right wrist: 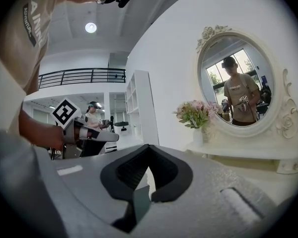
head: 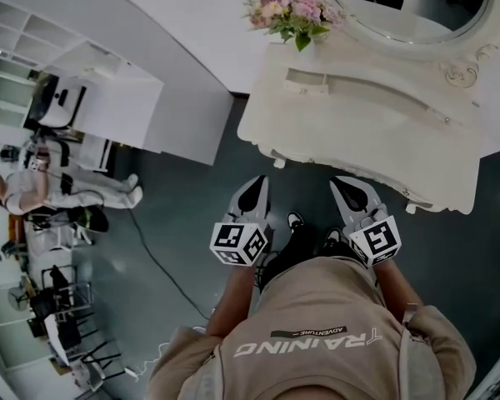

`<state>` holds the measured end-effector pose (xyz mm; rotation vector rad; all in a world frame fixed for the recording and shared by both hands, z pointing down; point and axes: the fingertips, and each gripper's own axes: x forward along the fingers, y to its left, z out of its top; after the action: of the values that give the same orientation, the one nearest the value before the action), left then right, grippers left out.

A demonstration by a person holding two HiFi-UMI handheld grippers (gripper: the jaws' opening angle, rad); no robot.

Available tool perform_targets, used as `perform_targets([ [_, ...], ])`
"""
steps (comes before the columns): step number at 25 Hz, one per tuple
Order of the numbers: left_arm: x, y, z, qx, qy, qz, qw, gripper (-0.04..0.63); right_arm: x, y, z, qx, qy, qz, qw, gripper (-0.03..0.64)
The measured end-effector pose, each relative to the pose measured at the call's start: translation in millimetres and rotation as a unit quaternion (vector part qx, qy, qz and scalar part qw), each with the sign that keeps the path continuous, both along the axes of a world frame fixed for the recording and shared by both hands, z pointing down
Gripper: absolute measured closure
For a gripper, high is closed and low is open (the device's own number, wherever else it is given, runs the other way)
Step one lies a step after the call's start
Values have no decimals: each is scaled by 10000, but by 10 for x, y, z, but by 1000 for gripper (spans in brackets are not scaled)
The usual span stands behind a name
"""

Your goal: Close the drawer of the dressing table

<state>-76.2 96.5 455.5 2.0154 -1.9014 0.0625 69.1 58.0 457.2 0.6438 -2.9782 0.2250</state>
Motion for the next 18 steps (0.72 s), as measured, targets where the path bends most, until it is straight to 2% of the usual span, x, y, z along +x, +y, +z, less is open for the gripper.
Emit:
perform_targets([
  [9,-573,-226,-87,171,236,13,9996,577,-689,-229,-195,311,122,-56,9994,615],
  [15,-970,-376,-119,330,-32,389,9987,577,-1070,-352,-300,541,176,321,9979,615],
  [18,-1092,-457,-12,312,-117,574,9978,577,-1167,-424,-188,496,295,550,9968,615],
])
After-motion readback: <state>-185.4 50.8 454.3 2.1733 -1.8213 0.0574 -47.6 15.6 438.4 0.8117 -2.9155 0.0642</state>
